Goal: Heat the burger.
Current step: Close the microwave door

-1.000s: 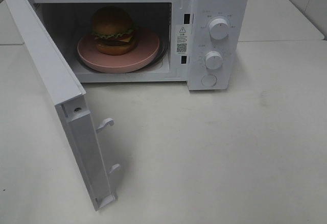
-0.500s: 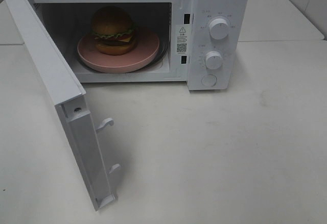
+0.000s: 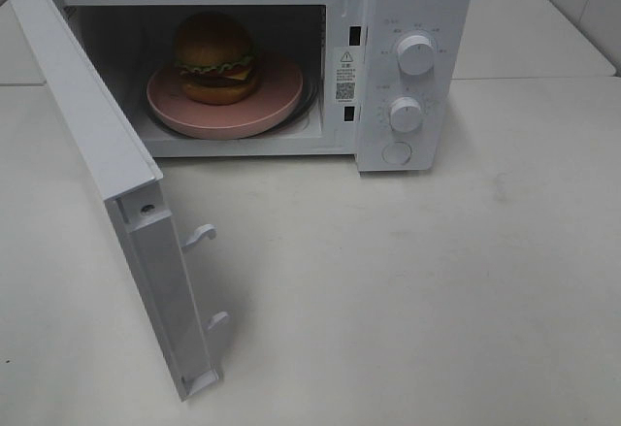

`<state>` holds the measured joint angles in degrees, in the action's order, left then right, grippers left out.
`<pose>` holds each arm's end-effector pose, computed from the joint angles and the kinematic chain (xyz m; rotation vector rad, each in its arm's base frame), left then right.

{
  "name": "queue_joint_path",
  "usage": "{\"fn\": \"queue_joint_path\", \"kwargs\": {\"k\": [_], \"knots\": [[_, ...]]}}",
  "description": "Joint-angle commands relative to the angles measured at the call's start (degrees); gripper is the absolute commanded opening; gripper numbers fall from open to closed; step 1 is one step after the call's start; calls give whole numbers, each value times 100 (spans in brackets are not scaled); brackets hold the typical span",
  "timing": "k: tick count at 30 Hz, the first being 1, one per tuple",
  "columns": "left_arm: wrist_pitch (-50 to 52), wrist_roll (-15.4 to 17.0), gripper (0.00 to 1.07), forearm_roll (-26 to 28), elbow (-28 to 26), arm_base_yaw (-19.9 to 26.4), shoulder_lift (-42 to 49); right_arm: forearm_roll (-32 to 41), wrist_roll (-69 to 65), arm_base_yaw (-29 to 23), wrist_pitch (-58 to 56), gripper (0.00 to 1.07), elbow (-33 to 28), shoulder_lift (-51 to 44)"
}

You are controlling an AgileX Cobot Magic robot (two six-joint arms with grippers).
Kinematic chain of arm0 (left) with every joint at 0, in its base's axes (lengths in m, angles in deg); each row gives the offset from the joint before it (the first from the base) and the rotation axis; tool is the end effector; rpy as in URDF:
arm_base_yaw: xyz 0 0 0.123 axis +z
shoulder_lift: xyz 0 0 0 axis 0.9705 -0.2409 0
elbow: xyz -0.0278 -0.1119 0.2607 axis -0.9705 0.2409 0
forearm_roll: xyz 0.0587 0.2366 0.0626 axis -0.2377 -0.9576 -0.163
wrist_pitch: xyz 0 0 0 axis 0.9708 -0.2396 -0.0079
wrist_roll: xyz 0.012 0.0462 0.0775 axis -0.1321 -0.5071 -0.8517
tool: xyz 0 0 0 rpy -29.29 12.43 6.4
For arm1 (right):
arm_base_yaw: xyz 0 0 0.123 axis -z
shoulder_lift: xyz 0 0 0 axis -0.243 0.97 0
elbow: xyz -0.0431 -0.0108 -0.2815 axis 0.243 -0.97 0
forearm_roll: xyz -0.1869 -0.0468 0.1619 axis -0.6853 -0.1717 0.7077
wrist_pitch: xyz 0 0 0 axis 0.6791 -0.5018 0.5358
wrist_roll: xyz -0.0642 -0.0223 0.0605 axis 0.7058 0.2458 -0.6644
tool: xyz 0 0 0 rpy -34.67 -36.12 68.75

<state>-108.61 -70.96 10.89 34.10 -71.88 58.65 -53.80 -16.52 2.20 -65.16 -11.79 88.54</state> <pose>-0.0046 -0.0145 0.2800 0.0097 2.0076 -0.1218 -0.0053 -0.0074 0.2817 -0.0527 2.0151 0.1352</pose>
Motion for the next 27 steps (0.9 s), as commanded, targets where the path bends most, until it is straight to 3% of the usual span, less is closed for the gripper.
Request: {"fn": "queue_joint_path", "kwargs": {"k": [1,8,13,14,15,16,17,18,20,21,22,23,25,27], "knots": [[63,34,101,103,23,-11,115,-29,23,46,57,74,-11,-155],[327,34,100,115,-183,-11,-103,-40,-23,46,57,74,-11,-155],[905,34,89,-6,-189,-11,-510,-40,-23,46,57,74,-11,-155],[1123,34,79,-6,-189,-11,-728,-40,-29,46,57,74,-11,-155],[1123,34,79,-6,-189,-11,-728,-40,-29,46,57,74,-11,-155],[1232,34,73,-6,-178,-11,-854,-40,-29,46,57,74,-11,-155],[1421,34,58,-6,-143,-11,-1100,-40,-29,46,57,74,-11,-155],[1421,34,58,-6,-143,-11,-1100,-40,-29,46,57,74,-11,-155],[1902,34,39,11,-11,-11,-1358,-40,-29,46,57,74,-11,-155],[1902,34,39,11,-11,-11,-1358,-40,-29,46,57,74,-11,-155],[2172,34,27,52,86,-11,-1513,-40,-29,46,57,74,-11,-155],[2172,34,27,52,86,-11,-1513,-40,-29,46,57,74,-11,-155],[2601,34,10,52,258,-11,-1759,-40,-29,46,57,74,-11,-155],[2905,34,4,40,378,-11,-1902,-40,-29,46,57,74,-11,-155]]}}
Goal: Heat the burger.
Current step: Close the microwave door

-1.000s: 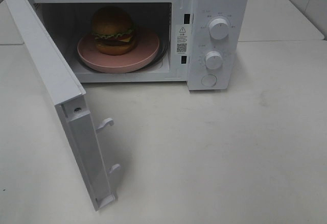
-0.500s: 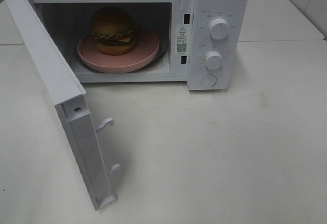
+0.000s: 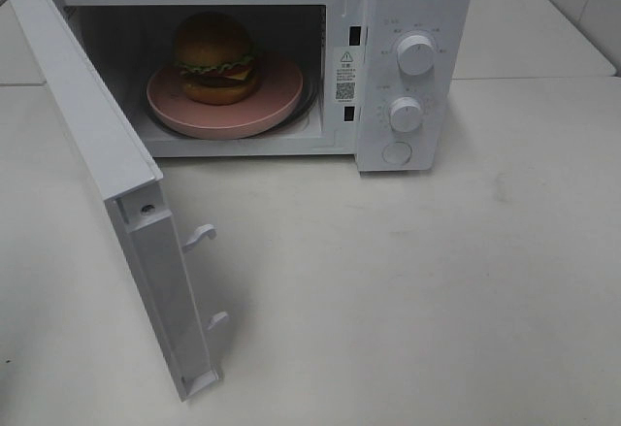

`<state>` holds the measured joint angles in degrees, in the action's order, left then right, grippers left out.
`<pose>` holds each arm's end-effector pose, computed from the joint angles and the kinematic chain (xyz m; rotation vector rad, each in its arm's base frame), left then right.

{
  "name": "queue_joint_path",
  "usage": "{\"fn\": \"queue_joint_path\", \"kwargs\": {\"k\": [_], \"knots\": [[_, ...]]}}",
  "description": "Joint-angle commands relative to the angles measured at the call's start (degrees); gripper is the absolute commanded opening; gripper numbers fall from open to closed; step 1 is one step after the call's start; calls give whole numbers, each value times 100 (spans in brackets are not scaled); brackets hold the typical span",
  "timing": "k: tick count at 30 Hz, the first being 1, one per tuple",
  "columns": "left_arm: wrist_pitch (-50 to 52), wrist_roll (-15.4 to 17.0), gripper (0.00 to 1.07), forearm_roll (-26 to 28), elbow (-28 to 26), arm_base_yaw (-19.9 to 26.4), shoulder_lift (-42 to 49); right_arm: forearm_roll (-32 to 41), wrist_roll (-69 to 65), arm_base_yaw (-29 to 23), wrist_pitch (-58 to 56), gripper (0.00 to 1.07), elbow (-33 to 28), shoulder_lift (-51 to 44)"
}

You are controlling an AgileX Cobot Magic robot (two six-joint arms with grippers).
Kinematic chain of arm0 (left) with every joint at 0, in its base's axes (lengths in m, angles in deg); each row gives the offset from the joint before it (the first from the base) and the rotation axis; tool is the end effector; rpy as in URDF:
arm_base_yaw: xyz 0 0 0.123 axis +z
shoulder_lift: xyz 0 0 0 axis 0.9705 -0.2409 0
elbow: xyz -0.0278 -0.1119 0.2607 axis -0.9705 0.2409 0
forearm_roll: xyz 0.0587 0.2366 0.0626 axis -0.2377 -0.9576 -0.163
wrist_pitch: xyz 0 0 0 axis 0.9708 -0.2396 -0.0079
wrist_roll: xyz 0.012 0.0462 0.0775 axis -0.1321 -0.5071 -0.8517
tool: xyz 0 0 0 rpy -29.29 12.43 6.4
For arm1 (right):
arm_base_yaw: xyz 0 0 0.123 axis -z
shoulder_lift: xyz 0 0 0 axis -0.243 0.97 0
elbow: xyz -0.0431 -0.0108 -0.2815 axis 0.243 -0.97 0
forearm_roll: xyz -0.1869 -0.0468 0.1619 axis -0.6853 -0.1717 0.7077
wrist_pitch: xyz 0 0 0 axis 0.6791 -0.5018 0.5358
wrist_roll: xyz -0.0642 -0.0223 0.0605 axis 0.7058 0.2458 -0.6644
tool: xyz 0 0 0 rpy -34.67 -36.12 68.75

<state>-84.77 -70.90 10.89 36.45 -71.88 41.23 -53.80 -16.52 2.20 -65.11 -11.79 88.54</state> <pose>0.0641 -0.0049 0.2931 -0.0714 1.9376 -0.1030 -0.0053 -0.0074 0.2818 -0.0527 2.0142 0.1353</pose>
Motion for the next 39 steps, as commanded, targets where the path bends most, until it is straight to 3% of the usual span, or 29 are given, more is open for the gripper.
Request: {"fn": "queue_joint_path", "kwargs": {"k": [1,8,19,22,24,25,26,28,30,31,33,34,36,39], "knots": [[670,23,0,29,218,-11,-241,-40,-29,46,52,74,-11,-155],[1788,23,0,29,556,-11,-819,-40,-29,46,52,74,-11,-155],[4962,29,0,-138,1352,-11,-2630,-40,-29,46,52,74,-11,-155],[5208,29,0,-269,1392,-11,-2796,-40,-29,46,52,74,-11,-155],[5896,69,0,-768,1455,-11,-3277,-40,-29,46,52,74,-11,-155],[5896,69,0,-768,1455,-11,-3277,-40,-29,46,52,74,-11,-155],[6245,223,0,-1117,1455,-11,-3541,-40,-29,46,52,74,-11,-155],[6371,338,0,-1266,1455,-11,-3655,-40,-29,46,52,74,-11,-155],[6727,859,0,-1879,1455,-11,-4045,-40,-29,46,52,74,-11,-155],[6727,859,0,-1879,1455,-11,-4045,-40,-29,46,52,74,-11,-155],[7288,1501,0,-3042,1455,-11,-4607,-40,-29,46,52,74,-11,-155],[7288,1501,0,-3042,1455,-11,-4607,-40,-29,46,52,74,-11,-155],[7970,1770,0,-3782,1455,-11,-5008,-40,-29,46,52,74,-11,-155],[8554,1851,0,-4188,1455,-11,-5329,-40,-29,46,52,74,-11,-155]]}}
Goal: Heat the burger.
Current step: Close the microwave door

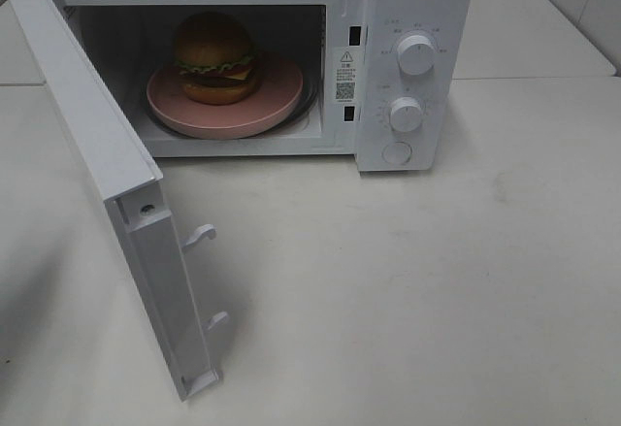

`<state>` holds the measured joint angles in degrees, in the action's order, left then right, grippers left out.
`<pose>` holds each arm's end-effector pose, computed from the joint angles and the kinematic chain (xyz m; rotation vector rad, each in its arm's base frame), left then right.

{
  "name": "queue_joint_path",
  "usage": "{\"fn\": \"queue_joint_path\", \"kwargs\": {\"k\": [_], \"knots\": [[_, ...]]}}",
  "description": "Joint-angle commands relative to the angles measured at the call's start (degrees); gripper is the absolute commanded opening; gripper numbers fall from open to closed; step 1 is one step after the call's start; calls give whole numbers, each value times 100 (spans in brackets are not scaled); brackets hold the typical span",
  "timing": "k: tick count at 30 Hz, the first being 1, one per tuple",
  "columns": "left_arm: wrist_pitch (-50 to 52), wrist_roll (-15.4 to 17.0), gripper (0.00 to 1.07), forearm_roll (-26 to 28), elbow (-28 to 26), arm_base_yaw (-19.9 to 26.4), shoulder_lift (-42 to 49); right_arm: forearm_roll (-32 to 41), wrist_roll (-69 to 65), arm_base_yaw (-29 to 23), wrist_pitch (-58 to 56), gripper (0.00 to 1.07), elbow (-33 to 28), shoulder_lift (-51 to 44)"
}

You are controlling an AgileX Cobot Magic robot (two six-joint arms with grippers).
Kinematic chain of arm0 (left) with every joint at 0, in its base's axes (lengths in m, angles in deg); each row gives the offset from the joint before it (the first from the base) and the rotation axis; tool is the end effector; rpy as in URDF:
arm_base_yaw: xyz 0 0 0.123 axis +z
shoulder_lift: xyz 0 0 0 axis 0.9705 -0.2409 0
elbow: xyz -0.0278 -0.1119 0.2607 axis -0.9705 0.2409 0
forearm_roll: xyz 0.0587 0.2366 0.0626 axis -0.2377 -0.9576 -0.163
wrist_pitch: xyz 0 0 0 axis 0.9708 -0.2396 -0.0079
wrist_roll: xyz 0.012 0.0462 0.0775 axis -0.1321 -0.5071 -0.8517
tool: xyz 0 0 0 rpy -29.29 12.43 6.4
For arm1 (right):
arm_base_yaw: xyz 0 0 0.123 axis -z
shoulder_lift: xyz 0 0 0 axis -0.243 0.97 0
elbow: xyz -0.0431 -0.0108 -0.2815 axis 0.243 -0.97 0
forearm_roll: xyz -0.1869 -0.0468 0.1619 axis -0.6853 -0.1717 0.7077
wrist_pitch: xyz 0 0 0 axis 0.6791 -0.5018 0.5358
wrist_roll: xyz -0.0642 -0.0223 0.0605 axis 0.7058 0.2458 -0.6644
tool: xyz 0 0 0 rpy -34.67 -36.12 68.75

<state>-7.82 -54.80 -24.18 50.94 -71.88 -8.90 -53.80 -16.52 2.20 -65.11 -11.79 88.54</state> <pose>0.1900 -0.0111 0.2009 0.2467 1.7551 -0.1033 -0.0053 -0.0074 0.2818 -0.0527 2.0142 0.1353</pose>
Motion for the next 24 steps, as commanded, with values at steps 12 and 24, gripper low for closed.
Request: {"fn": "queue_joint_path", "kwargs": {"k": [12,24], "knots": [[1707,-143,0,-23,0,-1112,-1570,-40,-29,46,52,74,-11,-155],[1977,-722,0,1576,-155,-2653,-2154,-40,-29,46,52,74,-11,-155]]}}
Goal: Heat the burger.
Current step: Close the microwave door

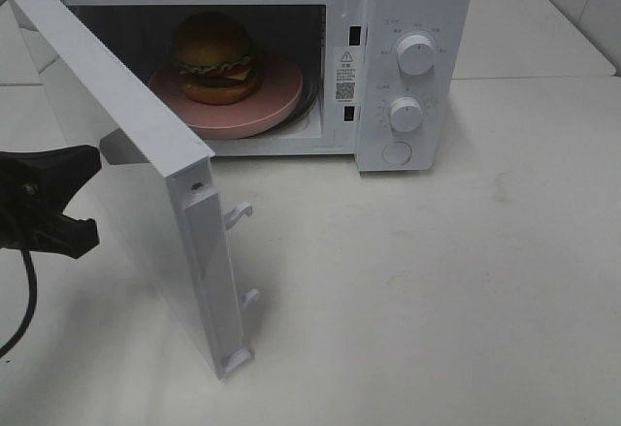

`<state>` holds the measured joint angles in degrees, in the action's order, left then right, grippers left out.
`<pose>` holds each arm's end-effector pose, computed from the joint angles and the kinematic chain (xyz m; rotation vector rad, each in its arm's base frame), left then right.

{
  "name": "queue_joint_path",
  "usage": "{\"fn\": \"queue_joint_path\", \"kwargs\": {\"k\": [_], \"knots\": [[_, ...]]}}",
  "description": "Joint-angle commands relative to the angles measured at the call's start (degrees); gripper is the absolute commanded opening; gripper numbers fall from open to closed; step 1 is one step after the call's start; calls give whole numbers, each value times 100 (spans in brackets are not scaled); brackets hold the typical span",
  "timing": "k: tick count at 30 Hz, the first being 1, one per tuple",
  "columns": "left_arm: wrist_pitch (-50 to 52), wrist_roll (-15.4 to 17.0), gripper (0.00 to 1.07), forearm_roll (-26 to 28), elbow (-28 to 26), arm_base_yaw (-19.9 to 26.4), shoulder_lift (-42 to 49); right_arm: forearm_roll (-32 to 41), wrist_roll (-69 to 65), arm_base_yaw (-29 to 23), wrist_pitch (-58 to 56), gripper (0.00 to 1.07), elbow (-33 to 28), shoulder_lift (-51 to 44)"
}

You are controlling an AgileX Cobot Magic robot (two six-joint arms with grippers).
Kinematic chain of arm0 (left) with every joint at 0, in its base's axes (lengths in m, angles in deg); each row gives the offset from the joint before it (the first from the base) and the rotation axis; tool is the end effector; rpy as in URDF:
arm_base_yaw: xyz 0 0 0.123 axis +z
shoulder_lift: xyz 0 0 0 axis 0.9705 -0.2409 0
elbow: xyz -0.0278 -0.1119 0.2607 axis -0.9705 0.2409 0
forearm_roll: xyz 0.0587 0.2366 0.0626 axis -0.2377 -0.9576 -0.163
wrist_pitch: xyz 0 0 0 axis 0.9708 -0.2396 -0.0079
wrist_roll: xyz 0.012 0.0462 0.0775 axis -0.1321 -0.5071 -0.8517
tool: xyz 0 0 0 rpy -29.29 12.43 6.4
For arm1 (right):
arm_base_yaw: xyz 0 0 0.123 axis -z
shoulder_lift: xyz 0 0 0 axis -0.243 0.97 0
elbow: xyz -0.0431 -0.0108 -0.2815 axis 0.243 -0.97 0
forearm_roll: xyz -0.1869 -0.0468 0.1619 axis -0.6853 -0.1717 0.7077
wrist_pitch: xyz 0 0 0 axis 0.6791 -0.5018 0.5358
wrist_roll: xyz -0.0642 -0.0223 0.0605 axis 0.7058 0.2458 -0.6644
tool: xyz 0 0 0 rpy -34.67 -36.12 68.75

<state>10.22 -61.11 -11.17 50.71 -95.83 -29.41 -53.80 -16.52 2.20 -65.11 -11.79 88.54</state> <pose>0.2006 -0.0887 0.1586 0.4397 1.7399 -0.3964 -0.0053 -0.0074 0.2818 -0.0527 2.0142 0.1353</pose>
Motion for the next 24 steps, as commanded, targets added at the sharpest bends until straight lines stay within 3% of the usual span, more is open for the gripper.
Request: {"fn": "queue_joint_path", "kwargs": {"k": [1,9,18,22,23,24], "knots": [[172,-92,0,275,-132,-258,-103,-40,-29,46,52,74,-11,-155],[143,-183,0,854,-825,-1209,-619,-40,-29,46,52,74,-11,-155],[-504,-355,0,1621,-1667,-1868,-951,-40,-29,46,52,74,-11,-155],[-877,-934,0,2527,-2320,-2217,-1163,-40,-29,46,52,74,-11,-155],[-877,-934,0,2527,-2320,-2217,-1163,-40,-29,46,52,74,-11,-155],[-991,-1209,0,2962,-2573,-2349,-1261,-40,-29,46,52,74,-11,-155]]}}
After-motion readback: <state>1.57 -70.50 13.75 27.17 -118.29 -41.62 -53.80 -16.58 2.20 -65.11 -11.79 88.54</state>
